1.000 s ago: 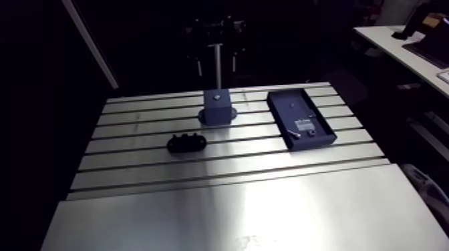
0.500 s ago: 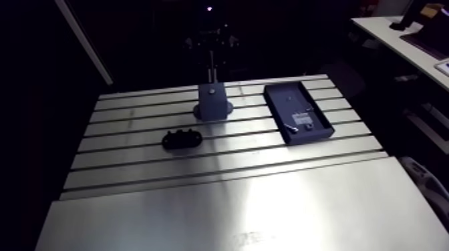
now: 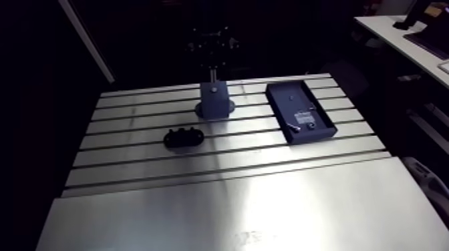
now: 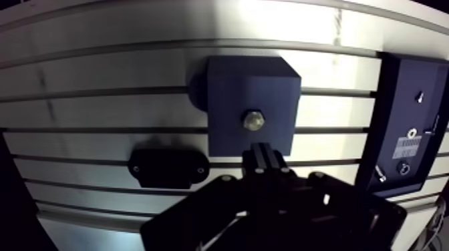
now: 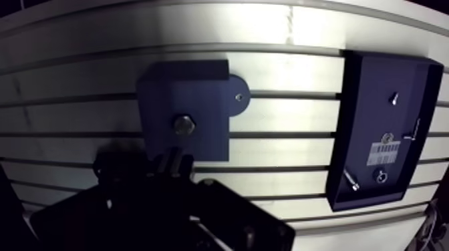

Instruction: Pick up the M10 bolt and insert it into the hex recess until seated.

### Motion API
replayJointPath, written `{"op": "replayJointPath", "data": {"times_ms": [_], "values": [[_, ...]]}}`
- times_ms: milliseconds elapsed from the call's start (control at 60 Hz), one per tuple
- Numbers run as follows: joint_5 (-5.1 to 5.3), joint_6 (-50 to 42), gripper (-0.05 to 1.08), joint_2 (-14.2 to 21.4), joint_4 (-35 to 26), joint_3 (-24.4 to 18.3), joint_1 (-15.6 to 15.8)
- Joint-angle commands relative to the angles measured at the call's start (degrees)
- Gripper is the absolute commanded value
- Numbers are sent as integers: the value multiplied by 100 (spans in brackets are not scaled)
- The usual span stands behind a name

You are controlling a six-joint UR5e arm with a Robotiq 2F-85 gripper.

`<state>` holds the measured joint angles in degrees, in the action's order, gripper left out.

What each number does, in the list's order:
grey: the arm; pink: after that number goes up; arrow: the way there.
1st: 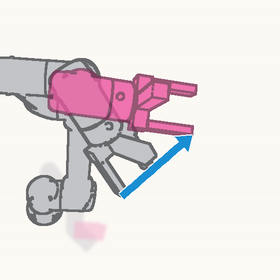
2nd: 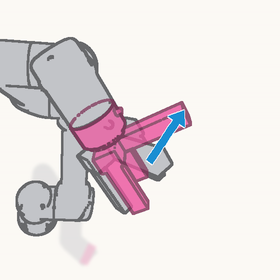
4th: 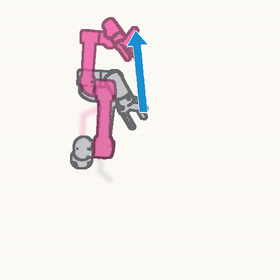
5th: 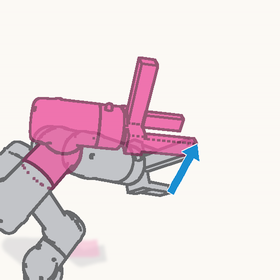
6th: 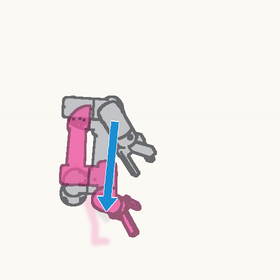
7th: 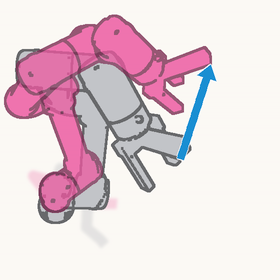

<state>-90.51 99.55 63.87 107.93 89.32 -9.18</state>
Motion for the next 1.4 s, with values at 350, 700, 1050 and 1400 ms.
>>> {"op": "replayJointPath", "data": {"times_ms": [350, 700, 1050, 1400], "values": [[-6, 201, 108, -91, 636, 211, 65], [-14, 201, 108, -117, 586, 213, 65], [-147, 192, 108, -100, 410, 221, 57], [-147, 192, 108, -152, 409, 258, 57]]}}
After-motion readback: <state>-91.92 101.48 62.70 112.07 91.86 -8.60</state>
